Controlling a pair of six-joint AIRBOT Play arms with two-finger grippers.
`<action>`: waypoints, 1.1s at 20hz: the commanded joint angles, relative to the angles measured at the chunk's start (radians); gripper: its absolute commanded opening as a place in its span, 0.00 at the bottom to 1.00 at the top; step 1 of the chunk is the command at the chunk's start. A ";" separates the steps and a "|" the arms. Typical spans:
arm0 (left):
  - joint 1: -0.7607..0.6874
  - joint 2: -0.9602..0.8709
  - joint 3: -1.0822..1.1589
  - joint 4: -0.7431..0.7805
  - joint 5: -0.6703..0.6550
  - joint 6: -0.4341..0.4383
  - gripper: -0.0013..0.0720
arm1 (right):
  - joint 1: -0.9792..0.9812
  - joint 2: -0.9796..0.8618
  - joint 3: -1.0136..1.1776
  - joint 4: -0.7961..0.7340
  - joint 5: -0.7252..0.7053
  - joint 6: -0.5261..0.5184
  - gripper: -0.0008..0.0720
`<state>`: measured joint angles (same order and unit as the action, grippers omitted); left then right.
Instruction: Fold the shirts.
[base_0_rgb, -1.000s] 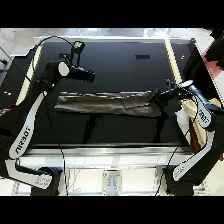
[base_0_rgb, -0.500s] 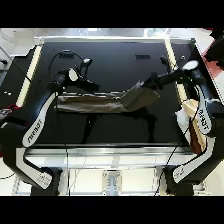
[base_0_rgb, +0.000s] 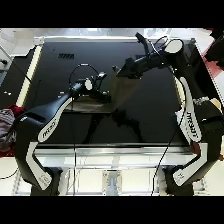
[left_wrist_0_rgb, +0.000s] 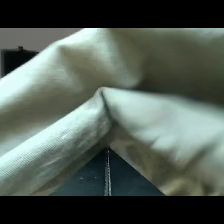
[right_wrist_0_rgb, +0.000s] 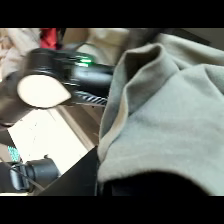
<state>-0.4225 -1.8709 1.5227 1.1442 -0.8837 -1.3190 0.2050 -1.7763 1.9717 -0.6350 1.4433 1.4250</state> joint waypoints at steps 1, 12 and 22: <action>0.040 0.047 0.000 0.014 -0.009 0.000 0.03 | 0.085 0.001 0.033 -0.001 -0.033 0.053 0.03; 0.559 0.448 0.000 0.066 -0.210 0.000 0.03 | 0.389 -0.041 0.033 -0.024 -0.530 0.072 0.04; 0.634 0.518 0.000 0.067 -0.240 0.000 0.03 | 0.380 0.006 0.062 -0.332 -0.656 0.082 0.76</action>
<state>0.2012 -1.3613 1.5223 1.2102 -1.1107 -1.3190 0.6525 -1.8034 2.0289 -0.7673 0.6735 1.4998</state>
